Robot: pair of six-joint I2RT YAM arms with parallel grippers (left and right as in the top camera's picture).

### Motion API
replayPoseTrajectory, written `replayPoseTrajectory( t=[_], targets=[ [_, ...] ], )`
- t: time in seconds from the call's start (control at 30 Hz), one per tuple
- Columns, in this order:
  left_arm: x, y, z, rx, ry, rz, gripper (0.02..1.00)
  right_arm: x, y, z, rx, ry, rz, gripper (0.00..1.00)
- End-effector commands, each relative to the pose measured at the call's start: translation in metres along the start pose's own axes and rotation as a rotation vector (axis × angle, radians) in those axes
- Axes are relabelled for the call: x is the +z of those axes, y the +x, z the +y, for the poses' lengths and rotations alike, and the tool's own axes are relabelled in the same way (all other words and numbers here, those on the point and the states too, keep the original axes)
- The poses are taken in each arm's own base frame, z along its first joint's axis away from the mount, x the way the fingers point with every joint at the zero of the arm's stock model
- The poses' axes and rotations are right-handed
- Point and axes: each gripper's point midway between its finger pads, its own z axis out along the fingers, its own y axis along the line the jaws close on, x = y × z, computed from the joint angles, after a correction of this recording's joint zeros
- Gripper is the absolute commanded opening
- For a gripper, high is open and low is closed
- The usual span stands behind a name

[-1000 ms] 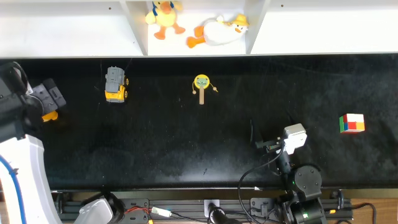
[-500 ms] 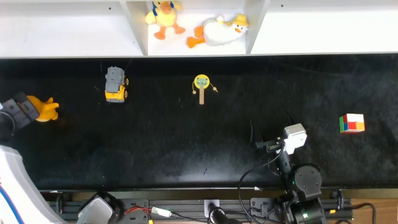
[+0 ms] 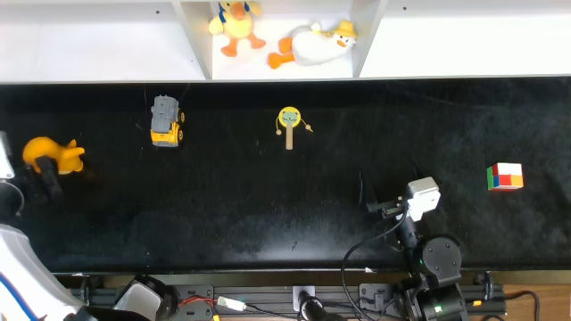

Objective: Store Toys

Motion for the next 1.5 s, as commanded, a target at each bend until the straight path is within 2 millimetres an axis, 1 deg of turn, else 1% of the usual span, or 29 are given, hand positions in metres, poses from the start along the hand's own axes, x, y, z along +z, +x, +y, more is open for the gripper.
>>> replayPoseTrajectory(
  t=[0.03, 0.17, 0.37, 0.43, 0.53, 0.6, 0.63, 0.7, 0.83, 0.9, 0.93, 1.0, 1.1, 1.2, 1.3, 1.37, 1.4, 1.43, 1.5],
  targets=[
    [0.012, 0.003, -0.007, 0.064, 0.056, -0.021, 0.996, 0.000, 0.004, -0.003, 0.007, 0.012, 0.001, 0.996],
    [0.032, 0.006, -0.003, 0.071, 0.079, -0.005, 0.996, 0.000, 0.004, -0.003, 0.007, 0.012, 0.001, 0.996],
    [0.066, 0.011, -0.007, 0.056, 0.174, 0.002, 0.996, 0.000, 0.004, -0.003, 0.007, 0.012, 0.001, 0.998],
    [0.074, 0.011, -0.010, 0.050, 0.207, -0.006, 0.998, 0.000, 0.004, -0.003, 0.007, 0.012, 0.001, 0.996],
    [0.079, 0.011, -0.009, 0.051, 0.212, -0.012, 0.998, 0.000, 0.004, -0.003, 0.007, 0.012, 0.001, 0.993],
    [0.080, 0.008, -0.008, 0.056, 0.206, -0.024, 0.947, 0.000, 0.004, -0.003, 0.007, 0.012, 0.001, 0.996],
    [0.080, 0.006, -0.007, 0.055, 0.202, -0.029, 0.899, 0.000, 0.004, -0.003, 0.007, 0.012, 0.001, 0.996],
    [0.080, 0.006, -0.007, 0.057, 0.201, -0.032, 0.763, 0.000, 0.004, -0.003, 0.007, 0.012, 0.001, 0.996],
    [0.079, 0.007, -0.009, 0.050, 0.210, -0.029, 0.595, 0.000, 0.004, -0.003, 0.007, 0.012, 0.001, 0.996],
    [0.079, 0.006, -0.008, 0.026, 0.210, -0.027, 0.487, 0.000, 0.004, -0.003, 0.007, 0.012, 0.001, 0.996],
    [0.079, 0.006, -0.008, 0.015, 0.210, -0.027, 0.454, 0.000, 0.004, -0.003, 0.007, 0.012, 0.001, 0.996],
    [0.079, 0.006, -0.008, -0.015, 0.209, -0.025, 0.439, 0.000, 0.004, -0.003, 0.007, 0.012, 0.001, 0.996],
    [0.078, 0.003, -0.007, -0.073, 0.207, -0.024, 0.364, 0.000, 0.004, -0.003, 0.007, 0.012, 0.001, 0.996],
    [0.074, -0.006, -0.004, -0.142, 0.198, -0.037, 0.329, 0.000, 0.004, -0.003, 0.007, 0.012, 0.001, 0.993],
    [0.063, -0.024, -0.001, -0.191, 0.187, -0.068, 0.305, 0.000, 0.004, -0.003, 0.007, 0.012, 0.001, 0.996],
    [0.054, -0.039, -0.001, -0.187, 0.181, -0.096, 0.299, 0.000, 0.004, -0.003, 0.007, 0.012, 0.001, 0.998],
    [0.050, -0.048, 0.000, -0.190, 0.164, -0.112, 0.275, 0.000, 0.004, -0.003, 0.007, 0.012, 0.001, 0.996],
    [0.046, -0.056, 0.001, -0.191, 0.147, -0.123, 0.272, 0.000, 0.004, -0.003, 0.007, 0.012, 0.001, 0.998],
    [0.039, -0.074, -0.004, -0.156, 0.129, -0.144, 0.270, 0.000, 0.004, -0.003, 0.007, 0.012, 0.001, 0.996]
  ],
)
